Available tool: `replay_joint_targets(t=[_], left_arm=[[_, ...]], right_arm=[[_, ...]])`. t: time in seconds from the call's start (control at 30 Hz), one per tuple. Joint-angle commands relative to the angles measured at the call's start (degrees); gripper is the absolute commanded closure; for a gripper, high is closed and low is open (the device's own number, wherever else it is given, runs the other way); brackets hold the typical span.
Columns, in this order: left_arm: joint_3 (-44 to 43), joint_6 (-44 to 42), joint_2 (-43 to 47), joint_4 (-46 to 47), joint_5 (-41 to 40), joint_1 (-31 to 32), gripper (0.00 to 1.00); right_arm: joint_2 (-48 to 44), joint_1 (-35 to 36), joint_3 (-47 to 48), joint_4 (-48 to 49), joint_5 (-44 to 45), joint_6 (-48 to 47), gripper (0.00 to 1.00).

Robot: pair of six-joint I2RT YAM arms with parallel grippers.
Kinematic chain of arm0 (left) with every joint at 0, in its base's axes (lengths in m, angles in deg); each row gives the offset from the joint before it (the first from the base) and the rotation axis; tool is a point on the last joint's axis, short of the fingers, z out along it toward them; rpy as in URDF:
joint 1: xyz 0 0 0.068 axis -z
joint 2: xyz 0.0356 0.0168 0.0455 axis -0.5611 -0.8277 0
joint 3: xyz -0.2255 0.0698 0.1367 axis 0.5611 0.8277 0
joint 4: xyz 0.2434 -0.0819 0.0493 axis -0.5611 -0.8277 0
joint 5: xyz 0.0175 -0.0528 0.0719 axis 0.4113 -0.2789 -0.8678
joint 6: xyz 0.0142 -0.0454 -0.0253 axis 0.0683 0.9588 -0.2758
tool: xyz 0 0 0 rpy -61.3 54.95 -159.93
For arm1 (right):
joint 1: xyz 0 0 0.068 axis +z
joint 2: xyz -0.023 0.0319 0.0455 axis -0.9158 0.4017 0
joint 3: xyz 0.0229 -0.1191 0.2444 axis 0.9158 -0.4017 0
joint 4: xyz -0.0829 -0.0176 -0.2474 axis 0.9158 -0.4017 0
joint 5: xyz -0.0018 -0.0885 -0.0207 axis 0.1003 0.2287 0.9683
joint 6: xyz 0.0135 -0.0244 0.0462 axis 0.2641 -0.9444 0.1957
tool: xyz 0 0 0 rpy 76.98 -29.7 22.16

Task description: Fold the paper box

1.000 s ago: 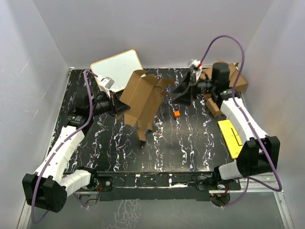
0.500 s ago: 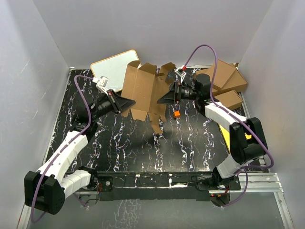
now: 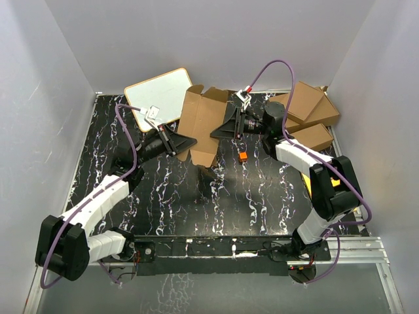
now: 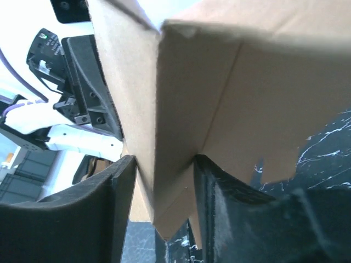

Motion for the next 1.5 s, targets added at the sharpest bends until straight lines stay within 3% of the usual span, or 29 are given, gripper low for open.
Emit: replay_joint_targets(t=[0.0,0.17,0.37,0.4,0.5,0.57,0.63,0.73,0.83,0.97,1.07,1.2,1.37,1.47], left_arm=[[0.86,-0.2,0.08,1.79,-0.64,0.44,1.0],[1.15,-1.21,0.0,-0.85,-1.95,0.43,1.0],[0.64,-3.56,1.42,-3.21,-2.85,0.41,1.0],[-0.04,-4.53,1.77,-4.66,-2.88,0.24,1.0],[-3.63,-8.69,3.18,-12.76,-3.01,-0.85,1.0],[-6.38,-11.92,4.61,-18.65,-2.32,-2.14,1.0],[-9.44,-15.01,5.33,-24.74,-0.55,-3.73,1.0],[-14.14,-18.59,5.9,-31.8,2.88,-5.73,1.0],[-18.0,-20.32,6.19,-36.38,6.2,-6.21,1.0],[-22.7,-21.21,6.05,-39.48,10.66,-6.28,1.0],[-25.58,-22.38,5.62,-41.65,13.61,-6.28,1.0],[-27.54,-23.93,5.08,-43.72,16.94,-6.28,1.0],[-26.77,-23.15,5.19,-42.31,19.84,-6.25,1.0],[-26.02,-22.29,5.33,-40.9,20.7,-6.33,1.0]], right_arm=[[-0.66,0.26,1.2,8.01,-0.07,2.71,0.61],[-1.27,0.23,0.02,7.74,0.14,2.42,0.89],[-2.66,0.05,-0.86,5.46,-0.34,0.23,0.91],[-2.84,-0.06,-0.7,4.35,-1.15,-1.09,0.83],[-4.5,-1.9,-0.42,-0.98,-4.83,-10.09,0.42],[-6.91,-4.27,-0.22,-7.72,-8.36,-21.33,0.26],[-9.79,-7.12,-0.01,-16.74,-11.96,-33.2,0.19],[-14.01,-11.64,1.44,-37.27,-14.45,-52.93,0.15],[-15.61,-17.43,3.43,-47.5,-16.18,-63.59,0.14],[-15.5,-23.48,7.85,-53.53,-16.53,-70.85,0.09],[-14.45,-23.99,12.06,-57.88,-15.41,-80.19,0.01],[-11.54,-24.03,17.54,-62.87,-15.58,-92.36,0.01],[-7.36,-23.3,23.72,-62.25,-17.13,-93.58,0.01],[-7.28,-20.37,24.63,-61.72,-12.76,-93.04,0.01]])
